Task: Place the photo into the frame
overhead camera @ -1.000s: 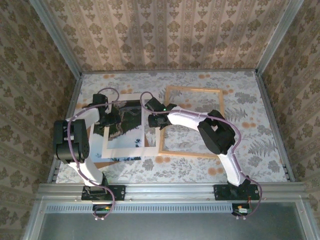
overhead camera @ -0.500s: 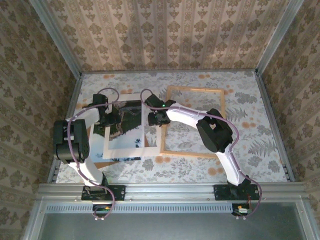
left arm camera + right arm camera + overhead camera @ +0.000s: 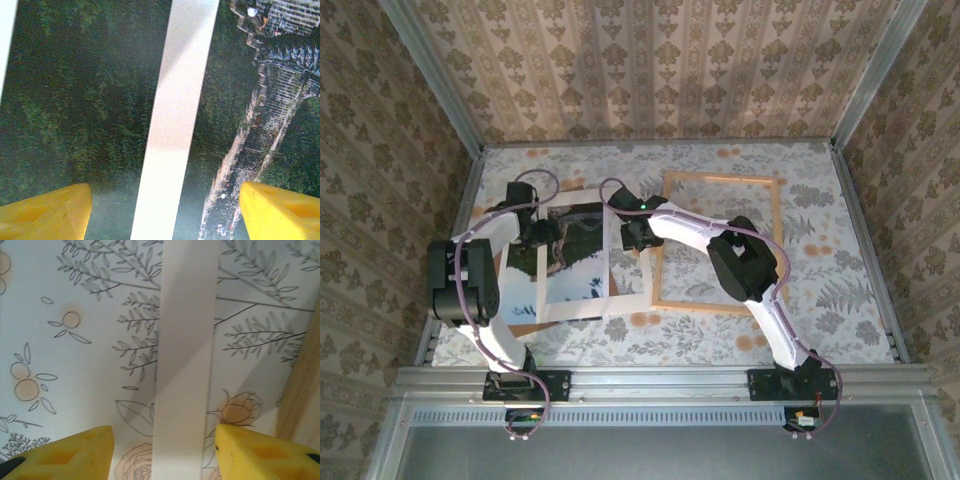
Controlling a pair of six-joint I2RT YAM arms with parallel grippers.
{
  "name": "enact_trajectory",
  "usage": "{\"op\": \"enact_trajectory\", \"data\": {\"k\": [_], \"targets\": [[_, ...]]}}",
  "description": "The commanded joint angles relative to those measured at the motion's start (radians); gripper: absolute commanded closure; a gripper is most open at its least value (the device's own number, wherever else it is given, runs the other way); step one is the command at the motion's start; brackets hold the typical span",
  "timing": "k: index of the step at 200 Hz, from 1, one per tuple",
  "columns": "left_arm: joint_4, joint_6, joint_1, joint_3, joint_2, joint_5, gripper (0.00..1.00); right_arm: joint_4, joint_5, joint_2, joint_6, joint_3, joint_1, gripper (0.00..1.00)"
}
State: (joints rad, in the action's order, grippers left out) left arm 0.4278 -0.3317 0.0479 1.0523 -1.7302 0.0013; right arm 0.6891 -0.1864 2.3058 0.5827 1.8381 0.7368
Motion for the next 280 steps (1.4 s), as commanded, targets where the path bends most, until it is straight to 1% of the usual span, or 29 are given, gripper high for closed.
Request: {"op": "enact_trajectory", "data": {"k": [1,19,27,33,49,76,155,198,237,280], "targets": [[0.094,0.036,0.031,0.036,-0.059,-0.040,0.25,0.041,0.012,0.046,0.028,0.015,0.013,0.45],[0.128,0.049,0.043,0.057,-0.094,-0.043,0.28,0.017,0.043,0.056,0.048,0.007,0.018,0.47],[0.136,0.053,0.044,0.060,-0.102,-0.041,0.34,0.003,0.046,0.051,0.055,-0.001,0.019,0.49],[0.142,0.054,0.046,0.062,-0.107,-0.039,0.36,-0.015,0.057,0.042,0.065,-0.014,0.019,0.50],[0.148,0.056,0.045,0.068,-0.116,-0.017,0.39,-0.058,0.091,0.023,0.087,-0.038,0.019,0.53],[0.144,0.058,0.046,0.069,-0.135,0.030,0.46,-0.095,0.163,0.027,0.115,-0.038,0.015,0.55],[0.150,0.066,0.038,0.077,-0.132,0.028,0.60,-0.252,0.329,0.032,0.167,-0.057,0.005,0.59],[0.149,0.068,0.032,0.078,-0.120,0.011,0.67,-0.229,0.306,0.026,0.157,-0.046,0.003,0.59],[0.186,0.087,0.044,0.109,-0.129,-0.052,0.75,-0.226,0.304,0.026,0.151,-0.048,0.002,0.59],[0.197,0.088,0.047,0.119,-0.112,-0.092,0.83,-0.212,0.297,0.007,0.130,-0.053,-0.010,0.58]]}}
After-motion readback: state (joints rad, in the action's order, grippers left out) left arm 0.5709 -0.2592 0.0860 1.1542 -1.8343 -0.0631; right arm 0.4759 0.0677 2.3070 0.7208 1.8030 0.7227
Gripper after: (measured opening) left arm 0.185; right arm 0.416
